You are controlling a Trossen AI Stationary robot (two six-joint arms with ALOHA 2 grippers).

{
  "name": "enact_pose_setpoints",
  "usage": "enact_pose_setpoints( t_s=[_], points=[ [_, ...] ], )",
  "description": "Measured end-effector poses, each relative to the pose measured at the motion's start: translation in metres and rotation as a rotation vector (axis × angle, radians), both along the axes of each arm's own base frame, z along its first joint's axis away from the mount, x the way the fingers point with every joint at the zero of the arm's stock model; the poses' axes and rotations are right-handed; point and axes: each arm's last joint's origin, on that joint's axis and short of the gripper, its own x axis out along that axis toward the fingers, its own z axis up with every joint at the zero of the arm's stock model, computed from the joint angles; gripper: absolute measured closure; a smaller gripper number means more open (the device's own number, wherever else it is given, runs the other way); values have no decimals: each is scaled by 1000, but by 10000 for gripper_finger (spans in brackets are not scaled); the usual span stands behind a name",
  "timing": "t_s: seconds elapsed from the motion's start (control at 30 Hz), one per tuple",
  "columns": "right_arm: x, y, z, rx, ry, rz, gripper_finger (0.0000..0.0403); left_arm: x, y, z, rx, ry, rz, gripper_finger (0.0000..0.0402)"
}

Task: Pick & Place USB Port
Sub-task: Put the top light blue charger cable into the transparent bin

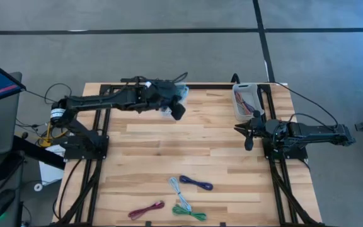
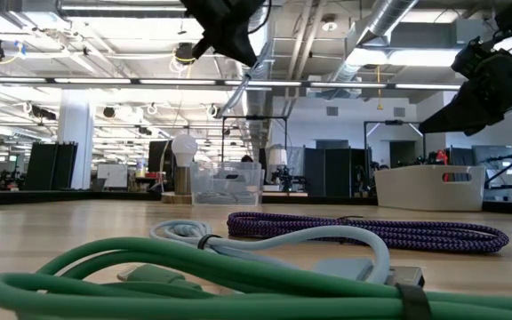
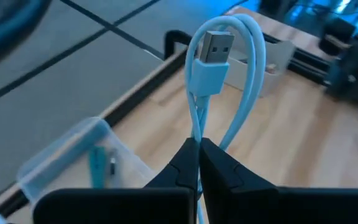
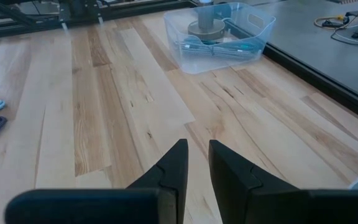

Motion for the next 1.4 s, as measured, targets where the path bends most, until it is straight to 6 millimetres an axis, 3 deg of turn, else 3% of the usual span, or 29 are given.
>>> enact_pose_setpoints(
  t_s=[0.2, 0.43, 0.67, 1.4],
  points=[
    [0, 0, 0, 0, 0, 0, 345, 4, 31, -11, 1, 38, 96, 398],
    [0, 0, 0, 0, 1, 0, 345, 30, 70, -51, 7, 158, 162, 398],
    [0, 0, 0, 0, 4, 0, 345, 42, 97, -72, -17, 145, 221, 398],
    [0, 0, 0, 0, 5, 0, 345, 44, 105, -110, -141, 176, 315, 397]
  ],
)
